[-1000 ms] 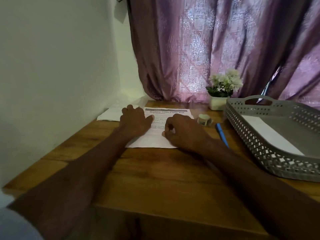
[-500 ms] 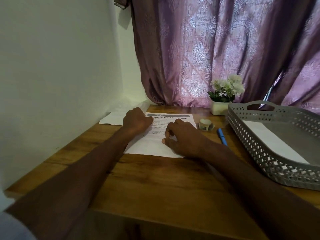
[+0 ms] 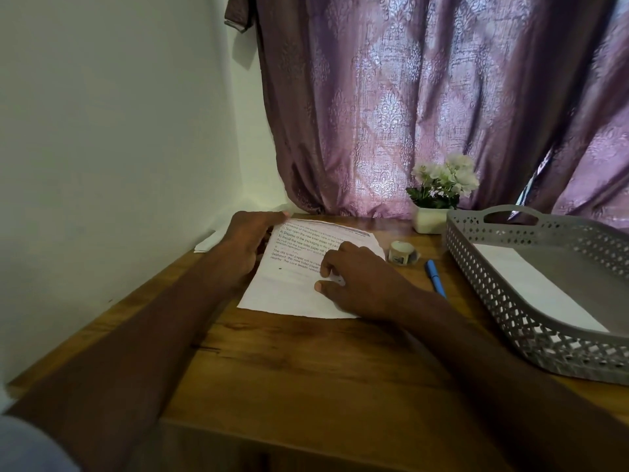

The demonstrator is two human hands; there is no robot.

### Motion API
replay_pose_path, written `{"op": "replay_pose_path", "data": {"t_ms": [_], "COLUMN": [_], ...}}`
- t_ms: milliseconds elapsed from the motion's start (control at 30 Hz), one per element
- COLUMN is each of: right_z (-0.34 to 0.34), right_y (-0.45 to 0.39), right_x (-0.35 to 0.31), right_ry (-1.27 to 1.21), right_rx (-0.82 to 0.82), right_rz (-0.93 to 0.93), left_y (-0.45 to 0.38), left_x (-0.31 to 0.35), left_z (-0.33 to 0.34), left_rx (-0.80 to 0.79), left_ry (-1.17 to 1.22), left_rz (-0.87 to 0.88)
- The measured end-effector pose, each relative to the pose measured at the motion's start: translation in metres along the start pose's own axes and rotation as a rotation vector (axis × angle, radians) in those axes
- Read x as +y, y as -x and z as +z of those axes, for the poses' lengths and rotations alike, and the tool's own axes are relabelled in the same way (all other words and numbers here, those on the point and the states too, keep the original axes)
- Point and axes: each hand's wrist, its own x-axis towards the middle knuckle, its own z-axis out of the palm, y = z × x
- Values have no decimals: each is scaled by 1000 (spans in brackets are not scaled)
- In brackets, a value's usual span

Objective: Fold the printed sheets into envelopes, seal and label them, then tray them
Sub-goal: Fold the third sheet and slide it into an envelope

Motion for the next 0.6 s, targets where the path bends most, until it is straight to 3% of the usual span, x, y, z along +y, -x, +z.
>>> {"op": "replay_pose_path", "data": {"t_ms": [433,500,600], "right_z": [-7,-8,-9], "right_y": [4,4,-1], "right_x": [-3,0,8], "right_ry": [-109,-134,-183], "right_rx": [21,111,444], "right_rz": [-158,-147,-47], "left_y": [6,5,5], "left_x": [5,7,10], "left_z": [-7,-10,-19], "left_rx": [-162,-160,-155], "left_ry": [79,107,153], "left_rz": [-44,27,108]}}
